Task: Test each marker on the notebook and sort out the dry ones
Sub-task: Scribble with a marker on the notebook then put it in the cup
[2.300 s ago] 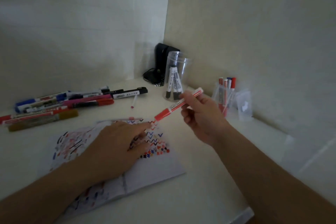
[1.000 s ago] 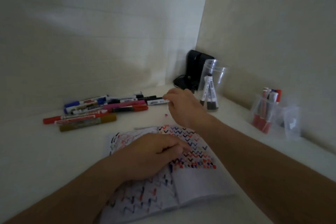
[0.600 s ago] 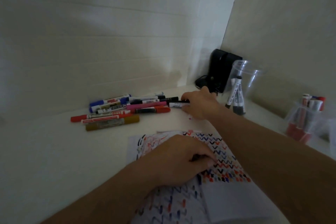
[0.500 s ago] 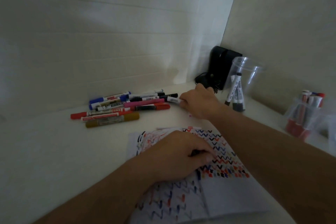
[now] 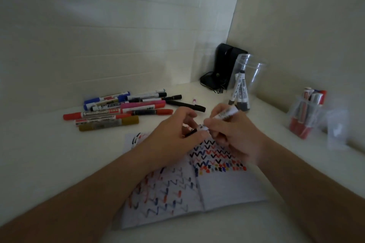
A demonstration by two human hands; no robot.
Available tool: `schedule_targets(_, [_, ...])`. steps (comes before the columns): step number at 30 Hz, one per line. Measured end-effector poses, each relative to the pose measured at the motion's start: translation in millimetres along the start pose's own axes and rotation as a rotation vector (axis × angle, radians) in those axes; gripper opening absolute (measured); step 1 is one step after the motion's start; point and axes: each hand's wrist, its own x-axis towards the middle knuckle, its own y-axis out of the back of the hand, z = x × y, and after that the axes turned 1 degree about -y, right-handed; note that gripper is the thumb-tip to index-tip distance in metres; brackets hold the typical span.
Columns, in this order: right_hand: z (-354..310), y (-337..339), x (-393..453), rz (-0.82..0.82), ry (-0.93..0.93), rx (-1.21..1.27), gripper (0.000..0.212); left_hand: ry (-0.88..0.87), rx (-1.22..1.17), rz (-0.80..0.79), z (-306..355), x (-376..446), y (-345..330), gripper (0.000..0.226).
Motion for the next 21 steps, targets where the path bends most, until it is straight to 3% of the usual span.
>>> schedule_targets(3, [14,-4,-12,0.077,0.074,0.072,0.031,-0.139,0.242,-0.054,5,-6,-11,0.036])
schedule_targets(7, [12,-3,-14,0.084,0.178,-0.111,0.031,-0.276,0.415,0.018,11,-12,-20,0.015])
schedule_targets(14, [13,6,-17,-0.082,0.156,0.009,0.035,-0.236,0.407,-0.104,20,-12,-17,0.021])
schedule_targets(17, [15,11,-17,-0.074,0.172,-0.031,0.027,-0.189,0.342,-0.151,16,-11,-13,0.022])
schedule_targets(19, [10,20,-18,-0.039,0.195,-0.049,0.021,-0.085,0.247,-0.220,13,-8,-5,0.036])
schedule_targets(21, [3,33,-20,0.002,0.201,0.114,0.014,-0.021,0.228,-0.273,8,-8,7,0.043])
